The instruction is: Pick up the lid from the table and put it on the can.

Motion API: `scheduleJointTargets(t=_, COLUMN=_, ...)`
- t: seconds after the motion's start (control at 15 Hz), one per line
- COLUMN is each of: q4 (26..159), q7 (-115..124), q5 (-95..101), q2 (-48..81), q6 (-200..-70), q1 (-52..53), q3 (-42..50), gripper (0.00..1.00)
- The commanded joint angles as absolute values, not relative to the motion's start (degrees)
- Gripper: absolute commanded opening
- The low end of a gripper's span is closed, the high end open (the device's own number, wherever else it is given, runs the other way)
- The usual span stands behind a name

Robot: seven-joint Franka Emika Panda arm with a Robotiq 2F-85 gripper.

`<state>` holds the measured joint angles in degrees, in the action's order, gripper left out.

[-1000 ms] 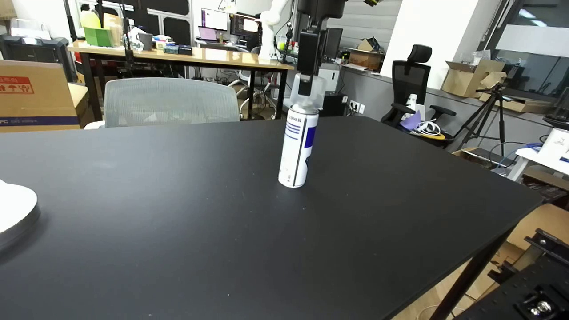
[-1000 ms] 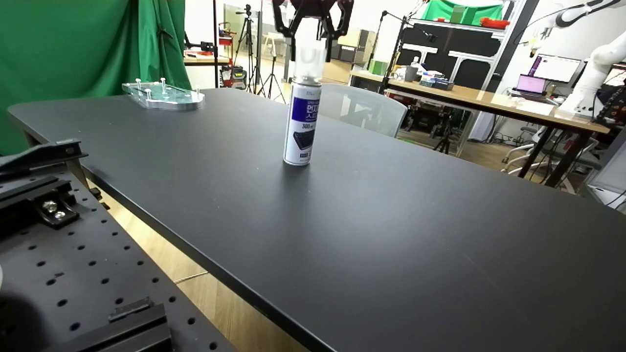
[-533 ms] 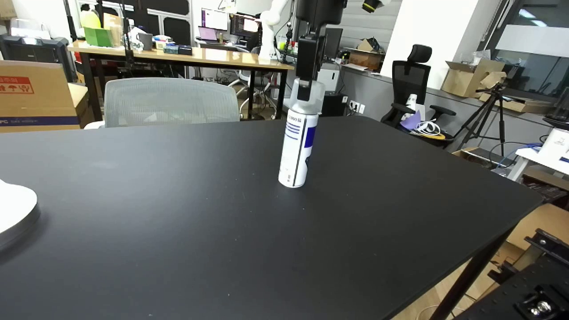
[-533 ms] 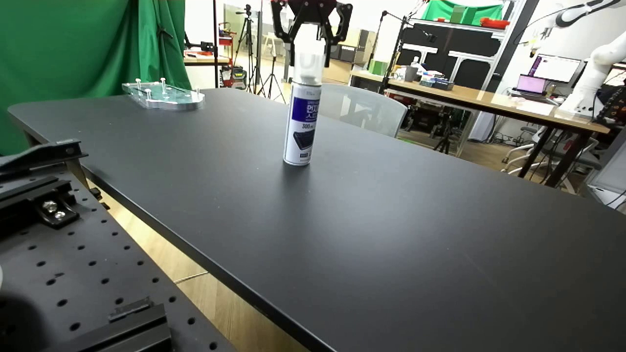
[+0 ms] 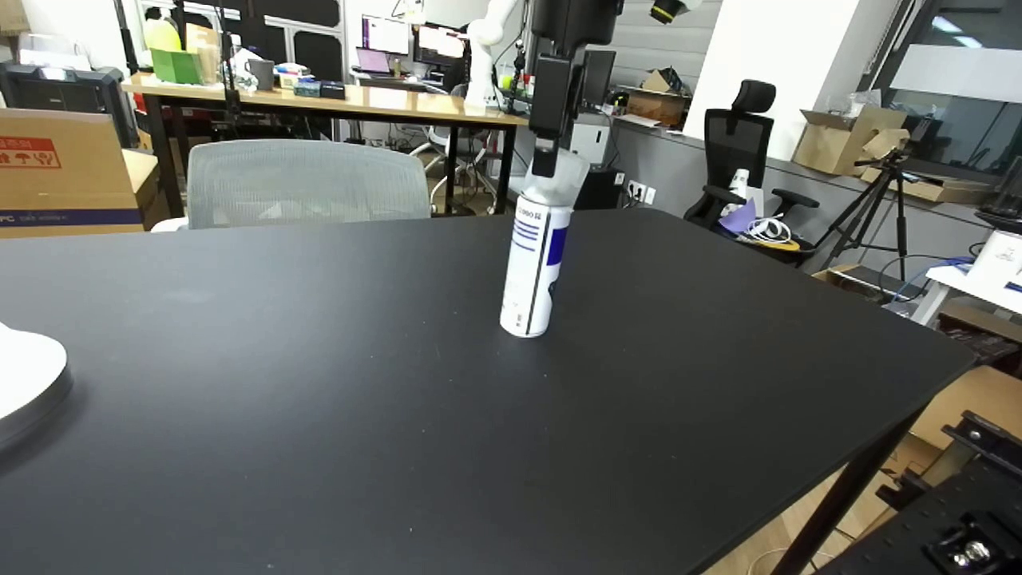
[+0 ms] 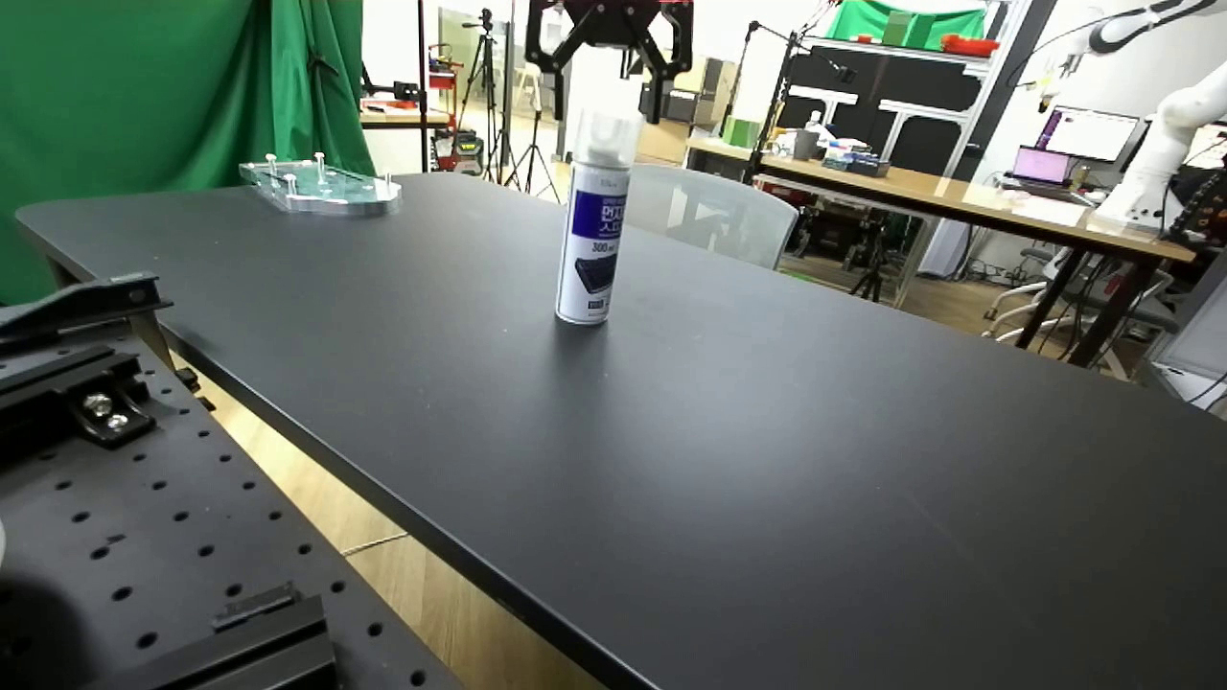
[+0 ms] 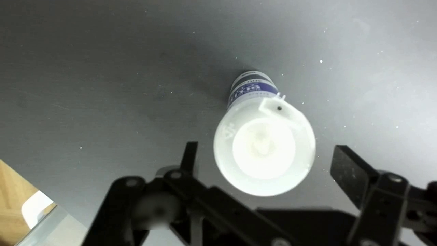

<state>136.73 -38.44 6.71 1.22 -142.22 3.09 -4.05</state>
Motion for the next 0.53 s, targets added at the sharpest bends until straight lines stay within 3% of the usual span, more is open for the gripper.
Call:
scheduleJointTargets(t=0.0, q4=136.27, q7=-36.57, q5=6.72, q2=-0.03, q6=-141.32, q1=3.09, q3=-3.87, gripper=1.0)
scheduleJointTargets(t=0.47, q4=137.21, q7=-36.58, q5=6.58, q2=-5.34, q6=-139.67, q1=2.63, q3=-2.87, gripper=1.0)
